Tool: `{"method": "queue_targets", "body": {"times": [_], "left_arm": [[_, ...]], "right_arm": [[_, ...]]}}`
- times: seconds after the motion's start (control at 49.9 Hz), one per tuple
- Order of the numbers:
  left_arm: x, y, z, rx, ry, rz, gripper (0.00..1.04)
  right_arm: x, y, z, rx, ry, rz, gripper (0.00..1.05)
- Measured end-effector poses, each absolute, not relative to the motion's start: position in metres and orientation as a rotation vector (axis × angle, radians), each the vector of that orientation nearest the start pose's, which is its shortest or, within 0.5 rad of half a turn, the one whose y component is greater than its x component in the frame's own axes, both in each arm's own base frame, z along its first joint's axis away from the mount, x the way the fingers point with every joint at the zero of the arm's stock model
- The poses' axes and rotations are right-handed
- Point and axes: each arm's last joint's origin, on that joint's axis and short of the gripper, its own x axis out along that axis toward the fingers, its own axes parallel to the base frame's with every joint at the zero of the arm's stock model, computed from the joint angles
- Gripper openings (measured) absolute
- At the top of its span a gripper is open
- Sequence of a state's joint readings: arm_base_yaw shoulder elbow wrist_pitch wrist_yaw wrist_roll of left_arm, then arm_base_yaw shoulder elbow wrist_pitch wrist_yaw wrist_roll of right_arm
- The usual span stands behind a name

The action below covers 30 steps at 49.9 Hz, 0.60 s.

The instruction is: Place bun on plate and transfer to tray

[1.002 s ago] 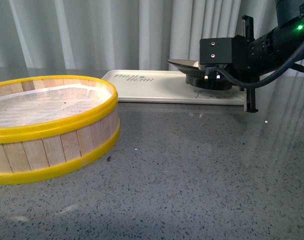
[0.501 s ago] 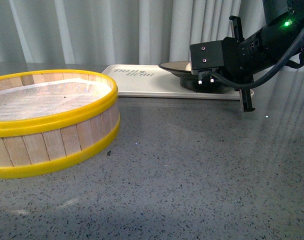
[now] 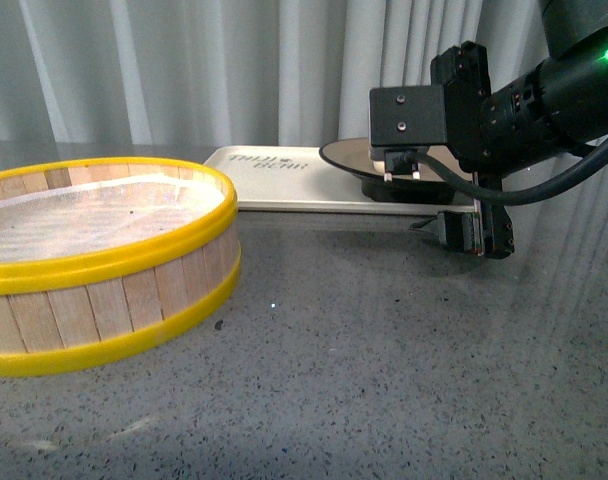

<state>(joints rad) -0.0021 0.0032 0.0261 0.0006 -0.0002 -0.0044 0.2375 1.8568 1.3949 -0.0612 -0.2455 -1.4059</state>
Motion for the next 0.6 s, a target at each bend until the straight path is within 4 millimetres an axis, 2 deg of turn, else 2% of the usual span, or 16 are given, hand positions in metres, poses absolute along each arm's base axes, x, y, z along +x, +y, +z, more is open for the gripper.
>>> {"method": "queue_targets", "body": {"times": [0.06, 0.16, 0.281, 0.341, 0.461, 0.501, 0.521, 0.601], "left_arm": [[0.096, 0.000, 0.172, -0.004, -0.023, -0.002, 0.98], [0.096, 0.000, 0.172, -0.004, -0.023, -0.002, 0.98], [0.096, 0.000, 0.172, -0.004, -0.023, -0.002, 0.98], [0.096, 0.000, 0.172, -0.004, -0.023, -0.002, 0.98], [0.096, 0.000, 0.172, -0.004, -0.023, -0.002, 0.98], [0.096, 0.000, 0.172, -0.004, -0.024, -0.002, 0.98], [0.096, 0.000, 0.172, -0.004, -0.023, -0.002, 0.98], [0.096, 0.000, 0.172, -0.004, -0.023, 0.001, 0.98]], "right_arm": [[0.399, 0.107, 0.264, -1.327, 0.072, 0.737, 0.96], [0.367, 0.103, 0.291, -1.270, 0.007, 0.686, 0.96], [0.317, 0.083, 0.327, -1.138, -0.093, 0.426, 0.96], [0.307, 0.078, 0.334, -1.089, -0.108, 0.387, 0.96], [0.308, 0.077, 0.328, -1.045, -0.076, 0.378, 0.96], [0.306, 0.076, 0.320, -0.920, -0.036, 0.232, 0.88], [0.302, 0.074, 0.315, -0.788, -0.018, 0.148, 0.83], [0.281, 0.059, 0.294, -0.410, -0.013, 0.023, 0.65]]}}
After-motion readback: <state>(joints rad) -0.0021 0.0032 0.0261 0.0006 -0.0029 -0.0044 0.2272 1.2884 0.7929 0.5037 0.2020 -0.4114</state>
